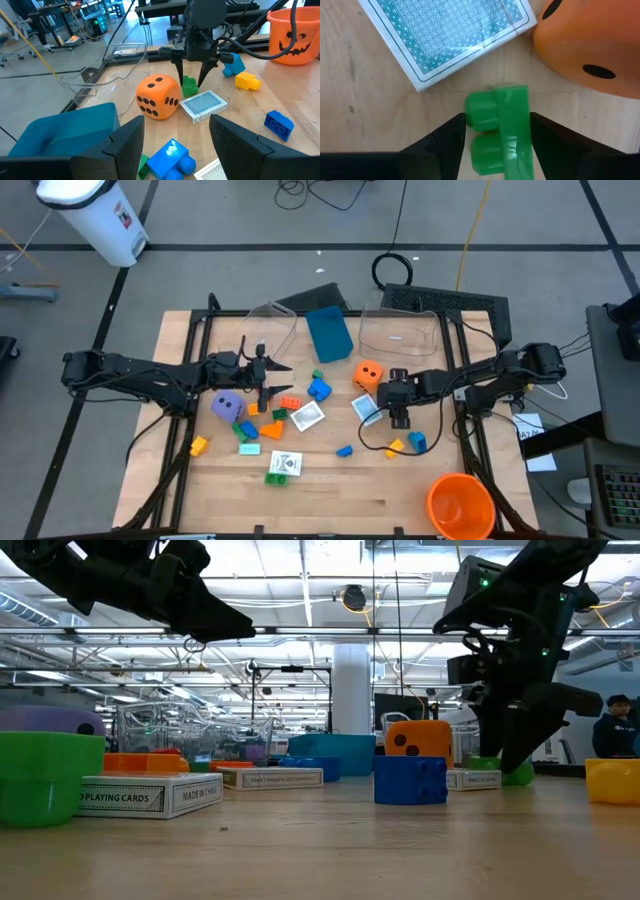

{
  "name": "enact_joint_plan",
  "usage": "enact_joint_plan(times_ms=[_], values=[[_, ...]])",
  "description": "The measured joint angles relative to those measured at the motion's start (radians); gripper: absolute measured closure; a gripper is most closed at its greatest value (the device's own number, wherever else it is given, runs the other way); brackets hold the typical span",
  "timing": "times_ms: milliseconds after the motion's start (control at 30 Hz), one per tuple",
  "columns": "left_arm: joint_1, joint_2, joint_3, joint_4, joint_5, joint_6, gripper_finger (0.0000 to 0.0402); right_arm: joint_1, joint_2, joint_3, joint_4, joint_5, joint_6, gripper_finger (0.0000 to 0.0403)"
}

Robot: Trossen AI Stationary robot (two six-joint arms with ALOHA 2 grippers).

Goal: Pick & Place Toys
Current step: Put the green game piece into the left transparent bin

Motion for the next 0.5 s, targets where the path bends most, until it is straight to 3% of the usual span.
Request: enact_joint_plan(times_ms=[500], values=[[0.000,0.000,0.000,0.000,0.000,0.000,0.0172,-0.021,-0.003,0.002,-0.020,0.006,-0.001,0.0258]])
